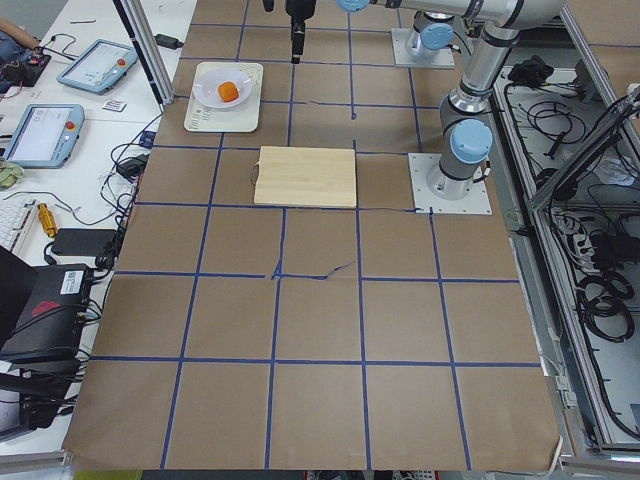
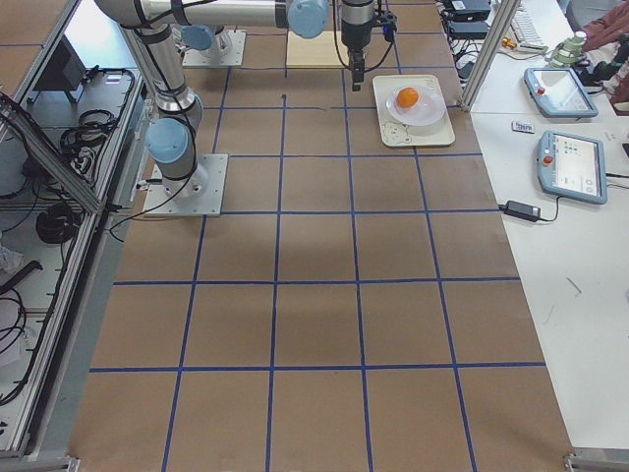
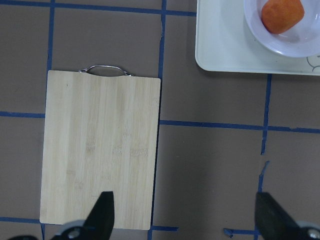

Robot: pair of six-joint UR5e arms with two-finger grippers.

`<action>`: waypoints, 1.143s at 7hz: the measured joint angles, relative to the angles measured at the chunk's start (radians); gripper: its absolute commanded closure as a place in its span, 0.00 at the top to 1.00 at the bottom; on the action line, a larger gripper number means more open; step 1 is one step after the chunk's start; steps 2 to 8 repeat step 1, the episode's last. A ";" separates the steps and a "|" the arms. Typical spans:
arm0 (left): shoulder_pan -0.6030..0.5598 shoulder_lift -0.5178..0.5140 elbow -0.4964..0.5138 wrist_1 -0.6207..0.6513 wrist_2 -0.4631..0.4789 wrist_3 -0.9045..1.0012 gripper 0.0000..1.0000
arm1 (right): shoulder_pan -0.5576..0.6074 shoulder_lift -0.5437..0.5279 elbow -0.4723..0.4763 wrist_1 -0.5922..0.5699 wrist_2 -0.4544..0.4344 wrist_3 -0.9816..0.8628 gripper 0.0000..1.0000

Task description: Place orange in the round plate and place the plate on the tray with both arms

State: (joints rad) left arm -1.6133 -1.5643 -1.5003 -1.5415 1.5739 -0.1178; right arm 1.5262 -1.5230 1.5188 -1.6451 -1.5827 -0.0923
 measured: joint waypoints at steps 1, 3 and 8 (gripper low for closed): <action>0.000 0.001 0.000 0.000 0.000 0.001 1.00 | 0.000 -0.002 0.002 -0.001 0.003 0.001 1.00; 0.000 0.001 0.000 0.000 0.000 0.001 1.00 | 0.000 -0.002 0.002 -0.001 0.003 0.001 1.00; 0.000 0.001 0.000 0.000 0.000 0.001 1.00 | 0.000 -0.002 0.002 -0.001 0.003 0.001 1.00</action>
